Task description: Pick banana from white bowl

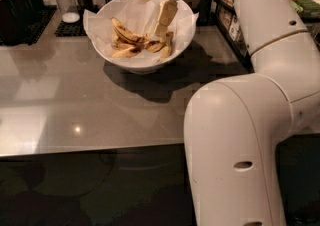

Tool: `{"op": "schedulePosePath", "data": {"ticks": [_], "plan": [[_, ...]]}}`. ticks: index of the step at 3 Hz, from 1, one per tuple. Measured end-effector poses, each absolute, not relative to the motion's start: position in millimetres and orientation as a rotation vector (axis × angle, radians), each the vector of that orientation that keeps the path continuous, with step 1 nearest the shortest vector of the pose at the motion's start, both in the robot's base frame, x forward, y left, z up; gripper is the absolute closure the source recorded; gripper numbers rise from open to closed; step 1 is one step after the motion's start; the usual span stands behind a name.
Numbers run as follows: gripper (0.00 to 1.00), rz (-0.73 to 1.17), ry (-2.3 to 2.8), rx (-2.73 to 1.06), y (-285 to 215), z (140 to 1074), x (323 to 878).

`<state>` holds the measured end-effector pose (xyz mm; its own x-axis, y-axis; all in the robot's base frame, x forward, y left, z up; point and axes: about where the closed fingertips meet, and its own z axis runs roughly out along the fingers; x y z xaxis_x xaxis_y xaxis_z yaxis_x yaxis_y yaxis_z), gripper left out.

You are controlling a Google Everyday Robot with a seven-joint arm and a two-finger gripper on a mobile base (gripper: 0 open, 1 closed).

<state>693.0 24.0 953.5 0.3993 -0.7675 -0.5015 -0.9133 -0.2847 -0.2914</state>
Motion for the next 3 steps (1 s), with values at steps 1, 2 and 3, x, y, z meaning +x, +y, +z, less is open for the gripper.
{"op": "schedulePosePath", "data": {"ticks": [1, 2, 3], "plan": [[0.19, 0.416, 1.411, -2.119, 32, 936, 701], [0.21, 0.494, 1.403, -2.124, 42, 910, 706], [0.22, 0.543, 1.394, -2.129, 49, 892, 708]]}}
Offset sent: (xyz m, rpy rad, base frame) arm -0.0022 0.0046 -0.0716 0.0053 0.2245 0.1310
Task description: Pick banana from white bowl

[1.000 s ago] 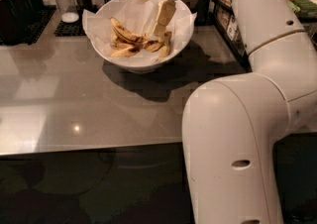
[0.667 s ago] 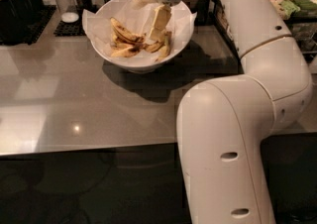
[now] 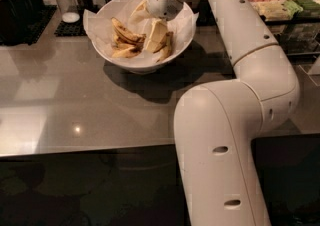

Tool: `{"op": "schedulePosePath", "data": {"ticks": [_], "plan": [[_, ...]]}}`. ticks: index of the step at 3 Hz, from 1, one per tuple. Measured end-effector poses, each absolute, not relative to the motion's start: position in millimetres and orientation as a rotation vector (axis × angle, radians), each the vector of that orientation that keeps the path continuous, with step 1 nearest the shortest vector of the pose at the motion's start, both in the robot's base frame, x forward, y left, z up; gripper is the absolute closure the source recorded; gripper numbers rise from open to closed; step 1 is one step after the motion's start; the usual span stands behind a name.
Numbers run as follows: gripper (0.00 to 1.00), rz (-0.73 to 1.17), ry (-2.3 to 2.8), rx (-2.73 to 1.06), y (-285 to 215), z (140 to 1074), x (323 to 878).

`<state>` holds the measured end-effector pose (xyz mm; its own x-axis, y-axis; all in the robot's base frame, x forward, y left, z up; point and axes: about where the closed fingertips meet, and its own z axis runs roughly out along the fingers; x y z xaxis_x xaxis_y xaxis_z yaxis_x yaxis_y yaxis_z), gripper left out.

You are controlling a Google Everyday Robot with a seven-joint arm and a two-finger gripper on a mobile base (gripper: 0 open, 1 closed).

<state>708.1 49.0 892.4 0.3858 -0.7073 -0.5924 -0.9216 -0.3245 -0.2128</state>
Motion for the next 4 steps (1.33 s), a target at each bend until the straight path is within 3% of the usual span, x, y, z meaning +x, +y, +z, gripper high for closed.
{"op": "schedulePosePath", "data": {"ticks": [1, 3, 4], "plan": [[0.28, 0.577, 1.395, -2.118, 49, 883, 707], [0.50, 0.584, 1.499, -2.003, 19, 877, 688], [0.47, 0.628, 1.557, -1.965, 9, 854, 666]]}}
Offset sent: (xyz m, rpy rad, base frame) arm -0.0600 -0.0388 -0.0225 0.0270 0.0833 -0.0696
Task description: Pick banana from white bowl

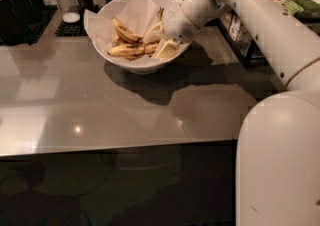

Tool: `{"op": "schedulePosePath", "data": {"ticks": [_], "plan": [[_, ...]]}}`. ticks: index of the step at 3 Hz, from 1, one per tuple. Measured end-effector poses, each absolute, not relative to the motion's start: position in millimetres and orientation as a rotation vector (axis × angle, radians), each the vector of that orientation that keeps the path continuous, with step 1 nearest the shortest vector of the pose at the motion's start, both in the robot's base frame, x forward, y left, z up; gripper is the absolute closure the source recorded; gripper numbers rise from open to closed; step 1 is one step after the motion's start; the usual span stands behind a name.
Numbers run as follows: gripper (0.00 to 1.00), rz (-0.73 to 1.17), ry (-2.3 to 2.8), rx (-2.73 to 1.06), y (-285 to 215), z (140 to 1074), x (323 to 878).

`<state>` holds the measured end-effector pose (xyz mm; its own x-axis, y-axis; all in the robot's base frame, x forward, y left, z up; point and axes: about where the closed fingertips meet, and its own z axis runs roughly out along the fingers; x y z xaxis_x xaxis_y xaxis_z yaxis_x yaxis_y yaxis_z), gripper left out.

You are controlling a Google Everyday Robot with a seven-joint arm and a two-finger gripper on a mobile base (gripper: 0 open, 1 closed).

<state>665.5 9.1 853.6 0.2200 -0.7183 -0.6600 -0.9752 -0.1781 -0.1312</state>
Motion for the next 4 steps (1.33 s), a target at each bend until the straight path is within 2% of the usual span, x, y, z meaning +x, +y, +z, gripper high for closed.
{"op": "schedulePosePath", "data": {"ticks": [1, 2, 3, 4], "plan": [[0.47, 0.629, 1.558, -1.965, 10, 857, 666], [0.64, 0.629, 1.557, -1.965, 10, 859, 666], [0.87, 0.604, 1.527, -1.950, 5, 868, 657], [1.00, 0.528, 1.453, -1.923, -1, 896, 650]]}}
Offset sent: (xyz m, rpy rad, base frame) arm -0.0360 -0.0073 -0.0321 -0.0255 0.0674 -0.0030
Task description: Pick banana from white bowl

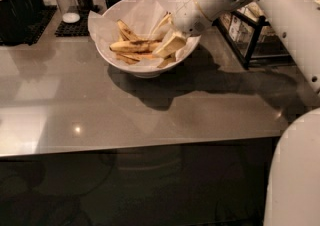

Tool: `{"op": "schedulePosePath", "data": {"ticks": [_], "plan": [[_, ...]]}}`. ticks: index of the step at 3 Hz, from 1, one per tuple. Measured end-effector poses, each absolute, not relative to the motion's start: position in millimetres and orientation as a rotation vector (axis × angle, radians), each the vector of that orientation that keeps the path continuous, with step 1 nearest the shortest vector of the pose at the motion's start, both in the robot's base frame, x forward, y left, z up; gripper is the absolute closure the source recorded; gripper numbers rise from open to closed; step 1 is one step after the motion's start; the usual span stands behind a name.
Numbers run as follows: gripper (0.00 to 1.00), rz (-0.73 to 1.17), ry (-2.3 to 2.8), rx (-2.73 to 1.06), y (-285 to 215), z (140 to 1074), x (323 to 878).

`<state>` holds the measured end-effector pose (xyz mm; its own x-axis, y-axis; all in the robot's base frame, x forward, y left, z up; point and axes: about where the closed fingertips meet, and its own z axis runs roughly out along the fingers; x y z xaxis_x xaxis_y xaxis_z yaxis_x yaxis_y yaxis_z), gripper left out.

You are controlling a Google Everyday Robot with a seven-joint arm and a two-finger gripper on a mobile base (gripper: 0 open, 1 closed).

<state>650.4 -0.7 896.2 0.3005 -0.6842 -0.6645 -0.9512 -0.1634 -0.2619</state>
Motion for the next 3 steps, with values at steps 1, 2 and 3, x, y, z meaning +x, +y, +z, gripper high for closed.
{"op": "schedulePosePath", "data": {"ticks": [1, 2, 3], "plan": [[1.00, 0.457, 1.389, -1.897, -7, 924, 647], [1.00, 0.415, 1.340, -1.878, -13, 948, 637], [1.00, 0.410, 1.306, -1.787, -23, 972, 607]]}}
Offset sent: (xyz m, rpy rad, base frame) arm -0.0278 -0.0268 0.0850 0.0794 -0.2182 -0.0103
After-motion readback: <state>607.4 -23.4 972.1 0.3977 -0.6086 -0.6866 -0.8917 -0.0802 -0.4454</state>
